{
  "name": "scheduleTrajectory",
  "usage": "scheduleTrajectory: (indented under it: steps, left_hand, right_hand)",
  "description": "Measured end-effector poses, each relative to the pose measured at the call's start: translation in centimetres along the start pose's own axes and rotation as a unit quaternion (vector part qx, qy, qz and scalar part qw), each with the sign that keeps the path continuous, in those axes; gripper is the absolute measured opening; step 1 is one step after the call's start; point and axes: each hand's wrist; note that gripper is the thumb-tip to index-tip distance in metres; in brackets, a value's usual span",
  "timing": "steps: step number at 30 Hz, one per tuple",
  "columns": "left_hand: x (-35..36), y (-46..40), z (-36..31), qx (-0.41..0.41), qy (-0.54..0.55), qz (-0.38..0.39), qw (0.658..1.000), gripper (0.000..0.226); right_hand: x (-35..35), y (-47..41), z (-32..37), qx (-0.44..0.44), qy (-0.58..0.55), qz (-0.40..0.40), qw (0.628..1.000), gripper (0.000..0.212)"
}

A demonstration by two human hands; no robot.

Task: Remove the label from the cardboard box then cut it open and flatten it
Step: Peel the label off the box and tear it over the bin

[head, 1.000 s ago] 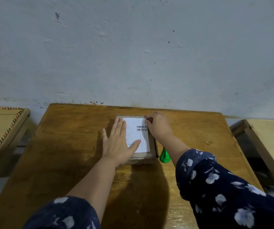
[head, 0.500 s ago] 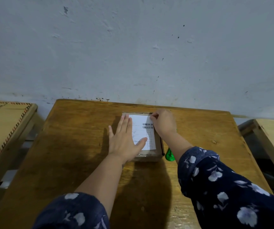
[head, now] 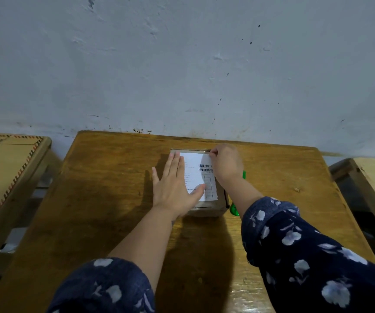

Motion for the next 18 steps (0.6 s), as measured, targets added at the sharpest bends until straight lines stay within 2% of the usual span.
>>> scheduleTrajectory:
  steps: [9, 13, 18]
  left_hand:
    - [-0.1, 0.0, -0.1, 0.001, -0.001, -0.003, 1.000, 0.096]
    - [-0.1, 0.0, -0.1, 0.001, -0.002, -0.007, 1.000, 0.095]
    - [0.0, 0.1, 0.0, 0.004, 0.004, -0.010, 1.000, 0.096]
  right_hand:
    - [0.1, 0.5, -0.3, -0.041, 0.045, 0.035, 0.997, 0.023]
    - [-0.8, 0.1, -0.6, 0.026, -0.018, 0.026, 0.999, 0.018]
    - [-0.9, 0.0, 0.2, 0.038, 0.005, 0.034, 0.999, 0.019]
Point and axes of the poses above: each hand's wrist, its own y-axis away from the middle knuckle, its own x-axis out of the palm, z = x × y, and after that the axes turned 14 degrees about x, right-handed
